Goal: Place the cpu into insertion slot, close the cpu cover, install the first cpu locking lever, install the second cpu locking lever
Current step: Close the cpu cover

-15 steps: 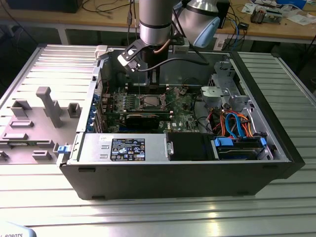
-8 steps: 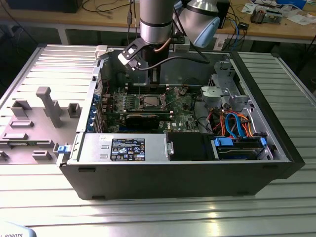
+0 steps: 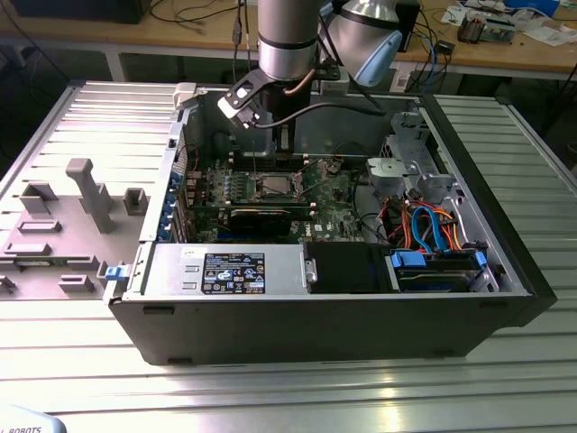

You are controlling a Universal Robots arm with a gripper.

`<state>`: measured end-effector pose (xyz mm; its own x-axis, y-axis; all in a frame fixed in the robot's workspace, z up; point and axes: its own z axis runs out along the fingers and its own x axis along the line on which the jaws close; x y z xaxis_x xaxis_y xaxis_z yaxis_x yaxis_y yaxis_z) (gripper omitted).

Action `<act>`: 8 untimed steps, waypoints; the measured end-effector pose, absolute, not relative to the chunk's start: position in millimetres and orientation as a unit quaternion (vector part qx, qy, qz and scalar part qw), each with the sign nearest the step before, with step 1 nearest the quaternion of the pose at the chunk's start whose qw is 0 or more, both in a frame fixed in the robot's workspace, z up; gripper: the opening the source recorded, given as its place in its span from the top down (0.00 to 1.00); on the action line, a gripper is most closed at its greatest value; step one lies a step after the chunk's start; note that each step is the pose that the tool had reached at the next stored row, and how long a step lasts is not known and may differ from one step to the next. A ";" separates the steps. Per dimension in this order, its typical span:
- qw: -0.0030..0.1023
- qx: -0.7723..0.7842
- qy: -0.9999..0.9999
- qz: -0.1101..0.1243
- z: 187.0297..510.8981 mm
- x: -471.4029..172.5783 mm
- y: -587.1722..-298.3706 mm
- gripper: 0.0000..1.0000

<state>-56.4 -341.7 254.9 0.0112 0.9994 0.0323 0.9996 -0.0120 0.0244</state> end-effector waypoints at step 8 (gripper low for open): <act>0.003 -0.711 -0.703 -0.020 271.1 -56.4 -341.8 0.89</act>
